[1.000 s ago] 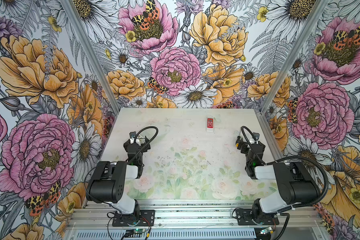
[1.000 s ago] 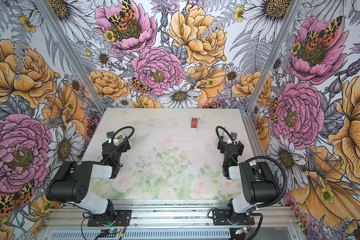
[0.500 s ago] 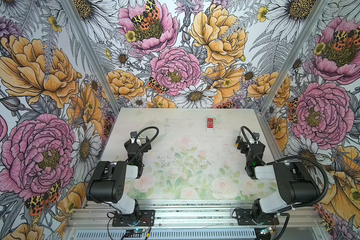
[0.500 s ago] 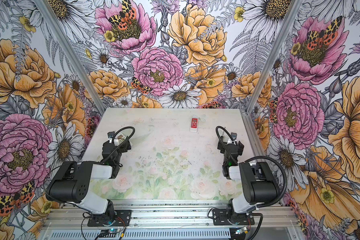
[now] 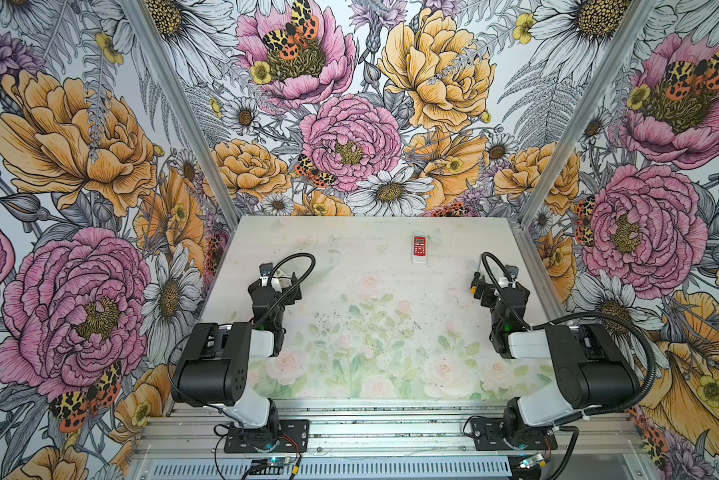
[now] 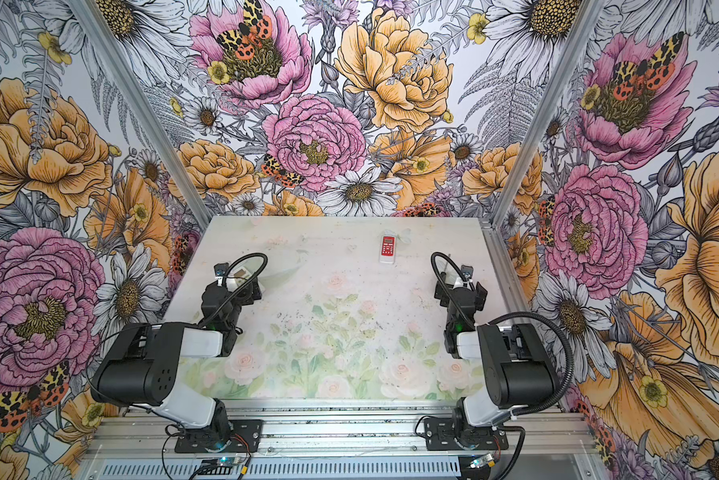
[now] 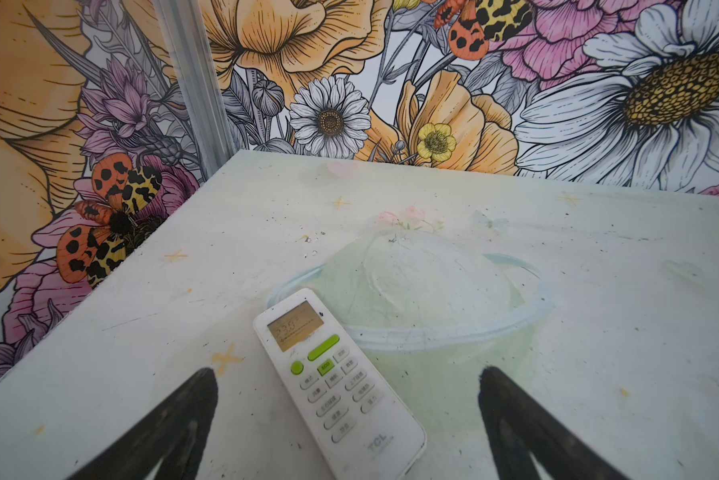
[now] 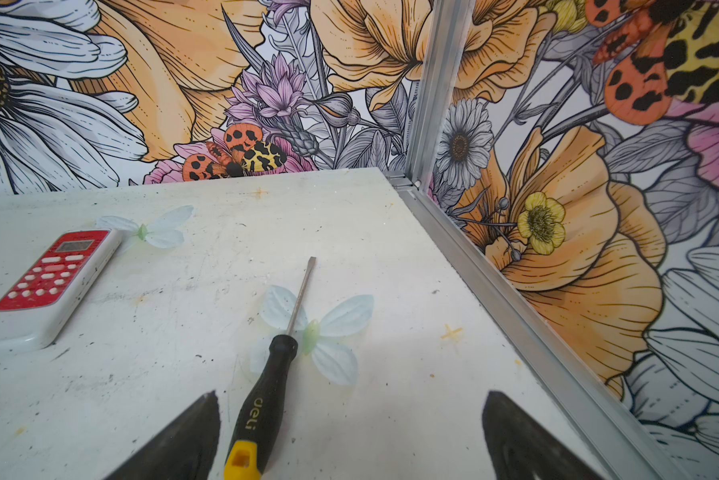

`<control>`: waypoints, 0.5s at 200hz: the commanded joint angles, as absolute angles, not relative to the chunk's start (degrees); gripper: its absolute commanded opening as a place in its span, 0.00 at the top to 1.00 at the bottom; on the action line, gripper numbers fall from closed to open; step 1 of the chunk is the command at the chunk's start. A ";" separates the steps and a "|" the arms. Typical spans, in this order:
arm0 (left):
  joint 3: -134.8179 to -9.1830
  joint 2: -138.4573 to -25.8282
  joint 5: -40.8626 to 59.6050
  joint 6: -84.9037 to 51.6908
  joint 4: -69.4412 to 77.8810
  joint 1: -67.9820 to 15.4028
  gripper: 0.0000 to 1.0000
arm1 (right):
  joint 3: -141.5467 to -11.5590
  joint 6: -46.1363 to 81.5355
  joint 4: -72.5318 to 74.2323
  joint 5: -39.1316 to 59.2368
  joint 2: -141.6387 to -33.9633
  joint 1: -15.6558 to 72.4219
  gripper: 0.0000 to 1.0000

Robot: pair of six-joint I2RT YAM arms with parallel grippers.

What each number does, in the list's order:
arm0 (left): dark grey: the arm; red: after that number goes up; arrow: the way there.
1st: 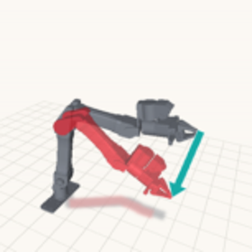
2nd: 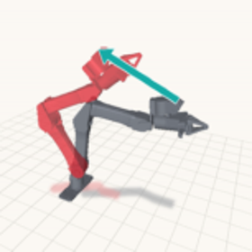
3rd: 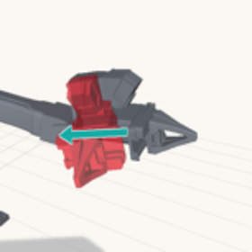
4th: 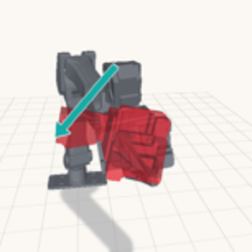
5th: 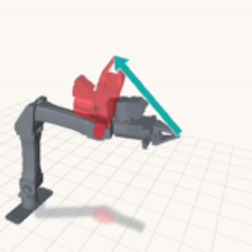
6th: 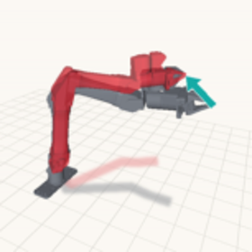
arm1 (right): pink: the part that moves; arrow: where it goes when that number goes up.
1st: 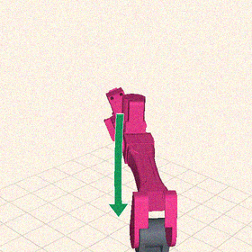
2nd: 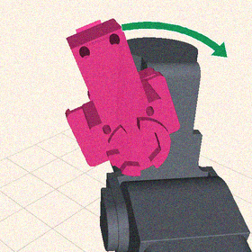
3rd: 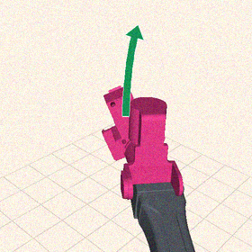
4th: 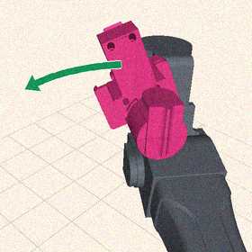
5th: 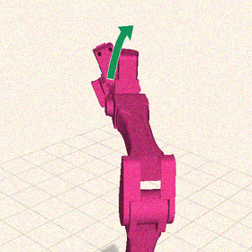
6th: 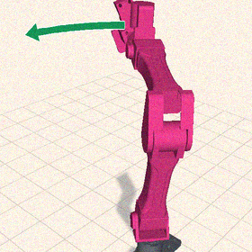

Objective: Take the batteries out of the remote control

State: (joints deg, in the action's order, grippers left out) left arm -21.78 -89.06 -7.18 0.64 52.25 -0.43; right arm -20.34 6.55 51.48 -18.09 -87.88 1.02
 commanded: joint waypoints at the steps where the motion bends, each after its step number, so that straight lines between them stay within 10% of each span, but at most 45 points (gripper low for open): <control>1: -21.96 -86.92 -6.38 2.23 51.61 -1.24 0.01 | -21.01 6.94 52.33 -17.15 -87.95 0.53 0.00; 37: -25.11 -76.20 -10.86 3.27 36.85 -3.92 0.01 | -20.78 5.04 49.25 -17.77 -82.79 2.01 0.01; 100: -47.71 -53.63 -12.76 -29.29 -24.28 -13.97 0.01 | -46.82 19.53 -16.65 -3.76 -61.61 2.83 0.00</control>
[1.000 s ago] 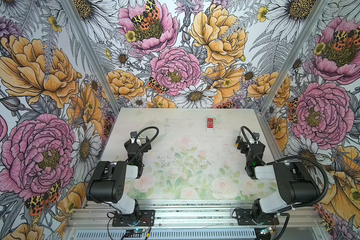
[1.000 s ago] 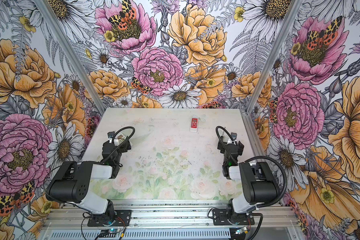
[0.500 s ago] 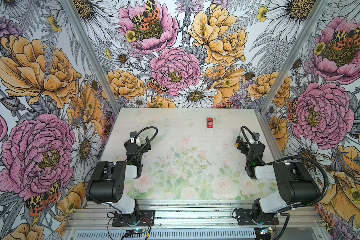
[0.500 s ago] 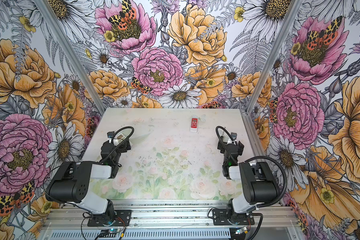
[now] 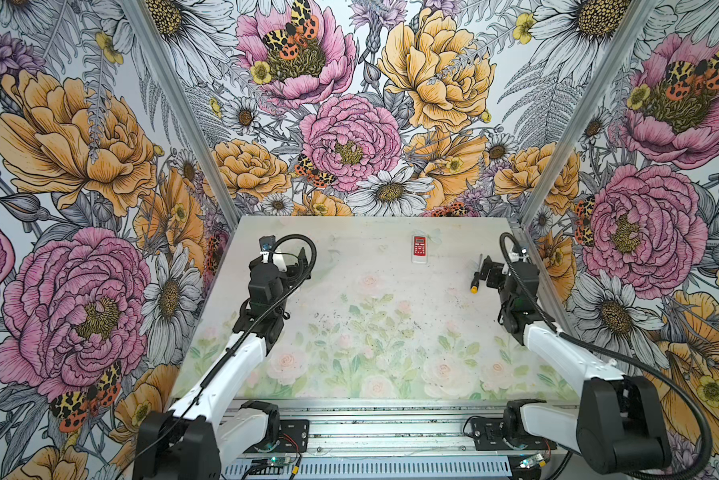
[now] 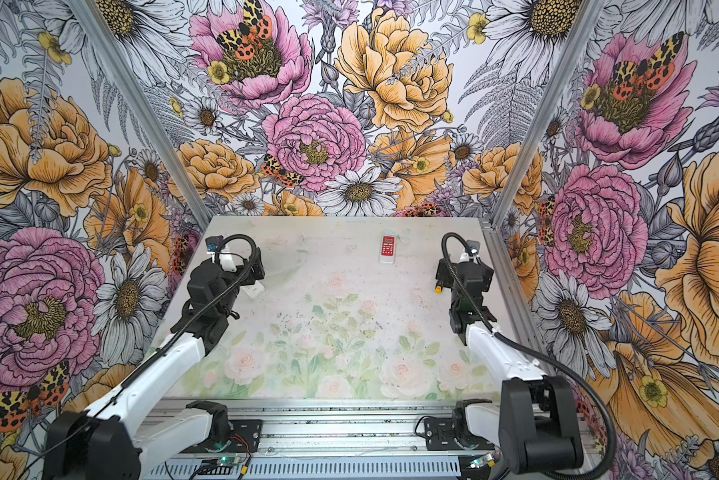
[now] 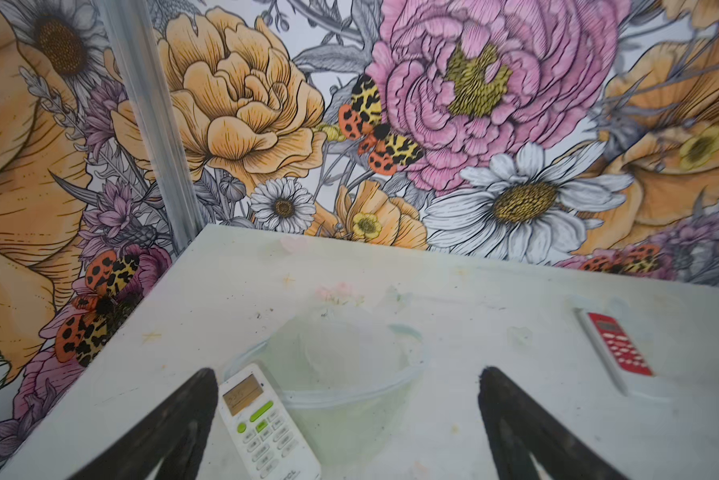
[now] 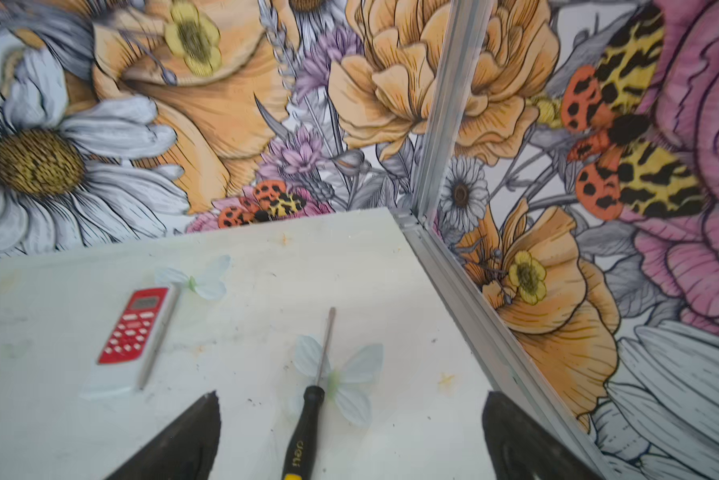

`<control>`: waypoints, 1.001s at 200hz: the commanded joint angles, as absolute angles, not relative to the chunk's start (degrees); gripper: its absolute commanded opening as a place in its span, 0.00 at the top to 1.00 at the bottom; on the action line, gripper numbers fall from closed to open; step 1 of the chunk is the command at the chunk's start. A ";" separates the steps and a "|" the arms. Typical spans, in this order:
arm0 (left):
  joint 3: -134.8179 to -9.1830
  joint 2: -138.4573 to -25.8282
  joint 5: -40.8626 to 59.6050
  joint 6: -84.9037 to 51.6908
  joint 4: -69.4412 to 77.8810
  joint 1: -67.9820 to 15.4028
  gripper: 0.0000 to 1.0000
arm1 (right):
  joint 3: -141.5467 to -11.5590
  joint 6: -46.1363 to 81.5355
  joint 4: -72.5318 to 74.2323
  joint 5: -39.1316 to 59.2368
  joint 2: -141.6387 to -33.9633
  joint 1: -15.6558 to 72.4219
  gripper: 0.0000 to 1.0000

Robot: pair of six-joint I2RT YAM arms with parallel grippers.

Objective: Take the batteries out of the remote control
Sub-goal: 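Close the left gripper on the white TCL remote while the right arm approaches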

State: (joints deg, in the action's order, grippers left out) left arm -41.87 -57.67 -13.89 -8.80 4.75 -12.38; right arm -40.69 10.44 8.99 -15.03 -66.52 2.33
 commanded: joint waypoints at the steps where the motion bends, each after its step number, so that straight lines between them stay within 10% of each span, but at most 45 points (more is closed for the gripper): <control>1: -48.03 -53.53 -11.65 -29.89 -24.88 -13.89 0.01 | -47.01 19.92 -17.16 -3.42 -61.52 2.86 0.00; 88: -59.55 -60.76 -6.59 -37.60 -52.80 -4.81 0.01 | -48.31 26.22 -25.66 13.93 -59.26 9.22 0.00; 200: -86.23 -108.64 -1.98 -28.82 -51.74 4.05 0.01 | -56.29 28.80 -22.39 15.96 -73.08 28.58 0.00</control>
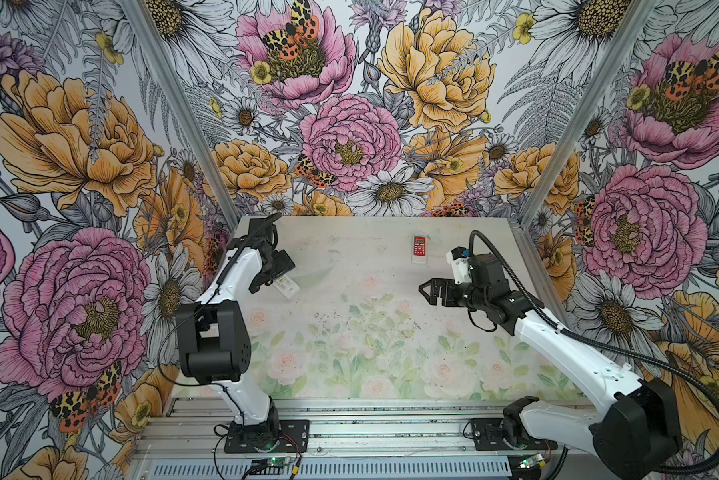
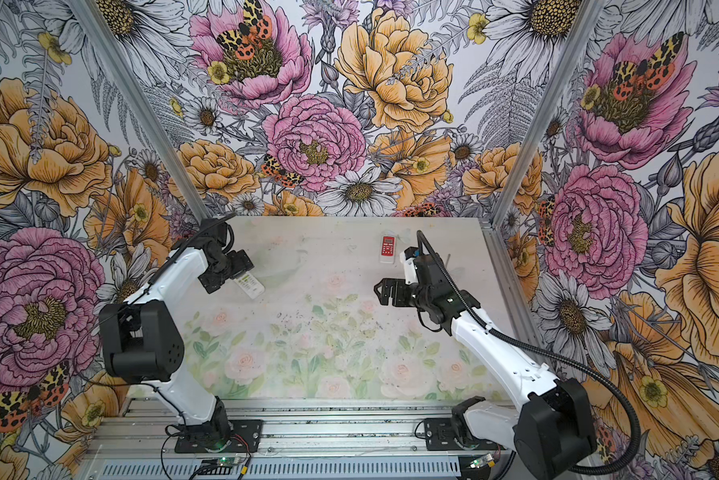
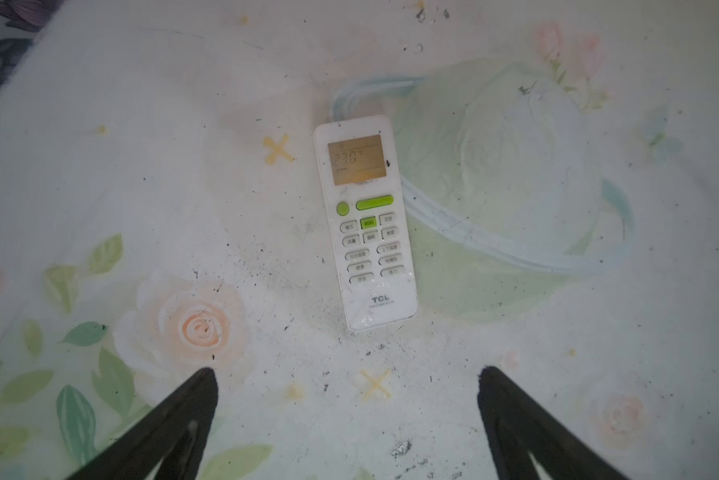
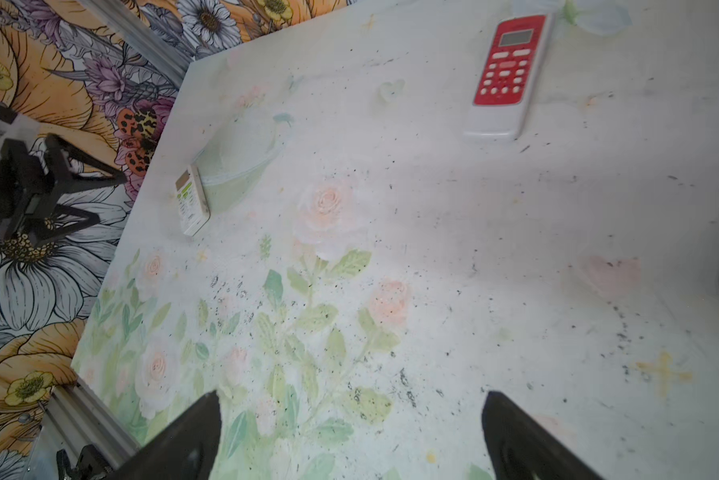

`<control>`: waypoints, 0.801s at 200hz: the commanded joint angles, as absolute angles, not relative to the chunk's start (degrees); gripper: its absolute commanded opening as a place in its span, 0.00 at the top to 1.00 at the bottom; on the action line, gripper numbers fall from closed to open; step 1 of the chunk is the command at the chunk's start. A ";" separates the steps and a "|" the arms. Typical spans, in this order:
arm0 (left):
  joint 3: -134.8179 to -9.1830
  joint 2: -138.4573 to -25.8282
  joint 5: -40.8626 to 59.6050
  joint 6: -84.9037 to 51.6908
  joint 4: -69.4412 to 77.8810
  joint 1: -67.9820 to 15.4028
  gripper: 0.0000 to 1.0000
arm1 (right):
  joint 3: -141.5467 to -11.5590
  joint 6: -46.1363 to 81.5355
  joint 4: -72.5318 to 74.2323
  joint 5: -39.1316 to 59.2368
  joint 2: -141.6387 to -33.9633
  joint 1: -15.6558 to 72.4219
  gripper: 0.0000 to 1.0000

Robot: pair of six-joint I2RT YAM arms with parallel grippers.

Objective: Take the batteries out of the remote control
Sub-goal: 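Close the left gripper on the white TCL remote while the right arm approaches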

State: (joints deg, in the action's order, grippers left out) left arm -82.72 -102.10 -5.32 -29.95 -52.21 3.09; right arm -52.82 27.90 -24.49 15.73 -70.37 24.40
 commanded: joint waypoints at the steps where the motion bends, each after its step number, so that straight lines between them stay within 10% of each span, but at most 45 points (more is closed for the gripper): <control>1: -86.40 -108.85 -1.87 -28.87 -51.62 4.05 0.01 | -56.45 28.82 -22.36 15.93 -73.23 28.71 0.00; 160: -96.50 -125.11 -2.18 -31.55 -52.11 5.22 0.09 | -63.36 28.90 -20.96 13.27 -82.38 39.33 0.00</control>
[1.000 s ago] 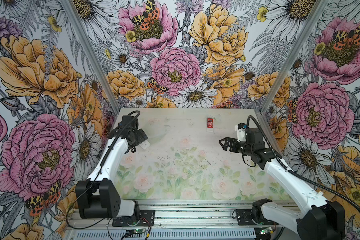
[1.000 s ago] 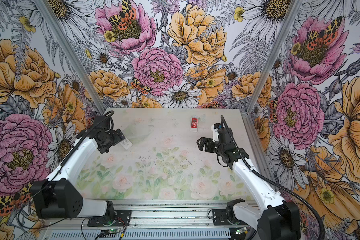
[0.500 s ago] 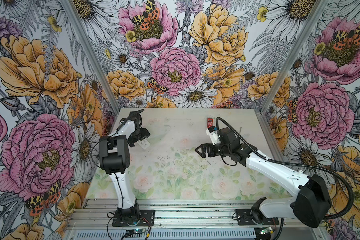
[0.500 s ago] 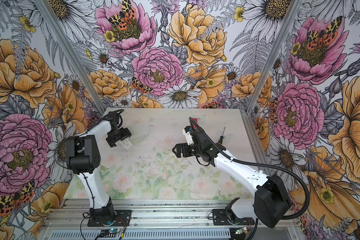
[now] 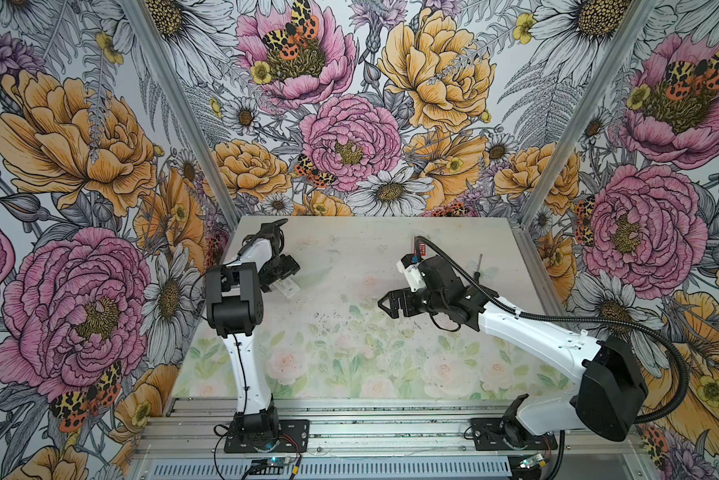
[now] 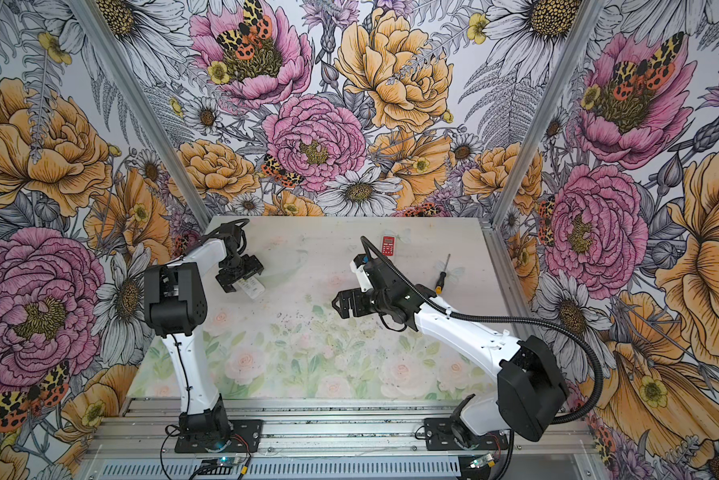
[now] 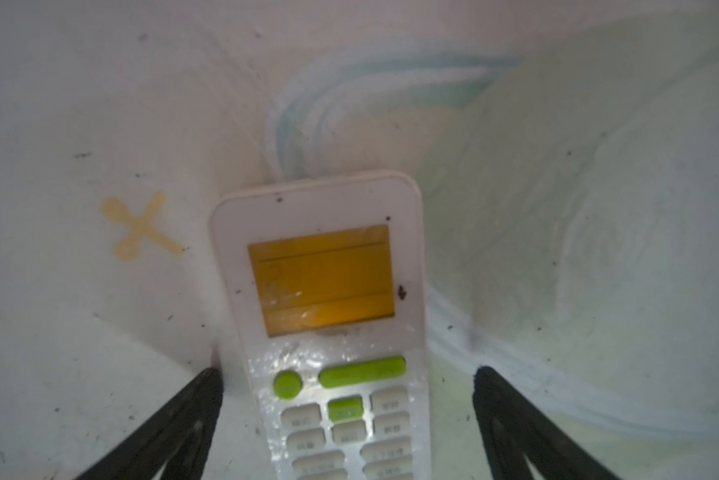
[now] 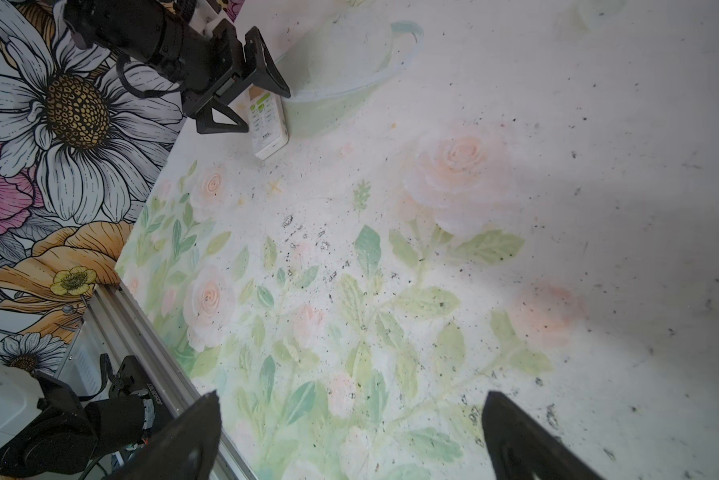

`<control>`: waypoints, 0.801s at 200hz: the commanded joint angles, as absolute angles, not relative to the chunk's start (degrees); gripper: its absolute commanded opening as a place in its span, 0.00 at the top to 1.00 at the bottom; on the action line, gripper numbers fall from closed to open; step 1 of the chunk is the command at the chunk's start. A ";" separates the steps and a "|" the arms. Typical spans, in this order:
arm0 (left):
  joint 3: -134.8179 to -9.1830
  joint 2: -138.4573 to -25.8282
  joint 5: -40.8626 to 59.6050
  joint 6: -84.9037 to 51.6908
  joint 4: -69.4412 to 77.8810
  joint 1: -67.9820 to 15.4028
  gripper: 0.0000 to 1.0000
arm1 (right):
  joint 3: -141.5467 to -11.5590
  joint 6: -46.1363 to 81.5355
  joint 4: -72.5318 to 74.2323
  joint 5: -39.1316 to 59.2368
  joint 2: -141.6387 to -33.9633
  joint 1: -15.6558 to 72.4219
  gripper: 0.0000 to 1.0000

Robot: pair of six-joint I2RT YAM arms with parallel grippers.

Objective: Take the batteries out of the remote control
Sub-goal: 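Close the left gripper on the white TCL remote while the right arm approaches, then lift the white remote toward the right gripper while the right gripper approaches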

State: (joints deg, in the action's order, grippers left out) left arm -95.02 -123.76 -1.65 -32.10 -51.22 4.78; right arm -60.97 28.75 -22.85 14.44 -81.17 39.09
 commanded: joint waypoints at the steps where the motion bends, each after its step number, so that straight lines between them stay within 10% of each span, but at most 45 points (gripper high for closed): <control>1: -96.55 -125.13 -2.23 -31.51 -52.16 5.20 0.10 | -63.36 28.91 -20.94 13.27 -82.41 39.35 0.00; 42: -94.79 -125.86 -2.10 -30.78 -52.48 4.54 0.34 | -63.31 29.47 -20.15 13.07 -84.09 39.37 0.00; 160: -78.89 -108.33 14.69 -41.15 -38.06 -2.41 0.52 | -51.99 38.94 -3.10 19.31 -81.11 38.56 0.00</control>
